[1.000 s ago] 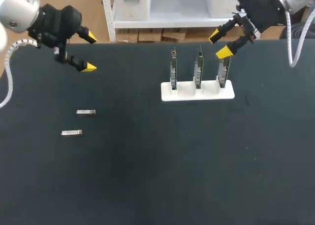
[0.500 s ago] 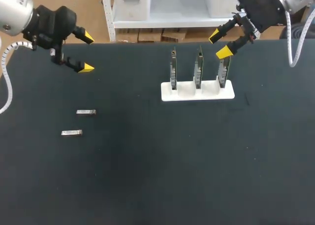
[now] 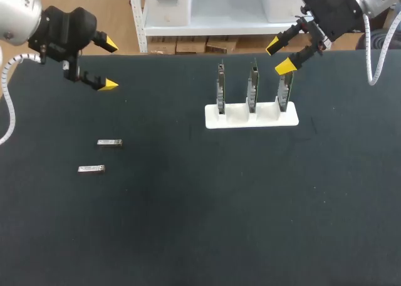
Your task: Pick up the optical module with the left hand, and insert it into the network port with the right hand.
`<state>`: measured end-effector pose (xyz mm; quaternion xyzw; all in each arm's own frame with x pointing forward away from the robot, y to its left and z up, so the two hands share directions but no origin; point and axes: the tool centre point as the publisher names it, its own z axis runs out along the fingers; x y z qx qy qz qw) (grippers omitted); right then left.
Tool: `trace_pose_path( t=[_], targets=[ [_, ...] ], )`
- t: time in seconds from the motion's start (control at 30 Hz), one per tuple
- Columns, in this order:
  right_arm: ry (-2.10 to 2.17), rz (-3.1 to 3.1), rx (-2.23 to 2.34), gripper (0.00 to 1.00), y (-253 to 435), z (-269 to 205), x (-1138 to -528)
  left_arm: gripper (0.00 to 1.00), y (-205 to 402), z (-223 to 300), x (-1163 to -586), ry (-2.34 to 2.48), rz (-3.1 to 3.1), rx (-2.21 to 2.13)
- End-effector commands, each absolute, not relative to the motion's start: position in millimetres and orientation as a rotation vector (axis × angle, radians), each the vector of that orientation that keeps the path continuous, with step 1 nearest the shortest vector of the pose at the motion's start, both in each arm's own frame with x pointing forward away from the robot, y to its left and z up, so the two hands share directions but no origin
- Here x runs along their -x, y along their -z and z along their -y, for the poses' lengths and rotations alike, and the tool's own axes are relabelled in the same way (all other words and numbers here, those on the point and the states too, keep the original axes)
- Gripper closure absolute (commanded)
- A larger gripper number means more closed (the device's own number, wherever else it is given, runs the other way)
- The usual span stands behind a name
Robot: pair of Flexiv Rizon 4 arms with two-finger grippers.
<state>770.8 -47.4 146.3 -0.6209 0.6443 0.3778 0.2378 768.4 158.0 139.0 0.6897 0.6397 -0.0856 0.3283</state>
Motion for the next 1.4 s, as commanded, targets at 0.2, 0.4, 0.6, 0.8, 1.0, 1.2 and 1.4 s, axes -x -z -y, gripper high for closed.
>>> trace_pose_path(
  t=[0.2,0.4,0.6,0.8,1.0,1.2,1.4],
  targets=[
    [-1.036,-1.764,1.701,0.0,-146,47,-771,0.0,-104,-203,-759,0.102,-1.773,-1.836],
    [-1.036,-1.764,1.701,0.0,-146,47,-771,0.0,-92,-233,-765,0.055,-1.896,-1.823],
    [-1.036,-1.764,1.701,0.0,-146,47,-771,0.0,-84,-247,-760,0.049,-1.979,-1.847],
    [-1.036,-1.764,1.701,0.0,-146,47,-771,0.0,-76,-254,-752,0.028,-2.01,-1.874],
    [-1.036,-1.764,1.701,0.0,-146,47,-771,0.0,-62,-262,-739,0.056,-2.083,-1.866],
    [-1.036,-1.764,1.701,0.0,-146,47,-771,0.0,-49,-268,-724,0.035,-2.1,-1.884],
    [-1.036,-1.764,1.701,0.0,-146,47,-771,0.0,-47,-267,-714,0.052,-2.101,-1.874]
  ],
)
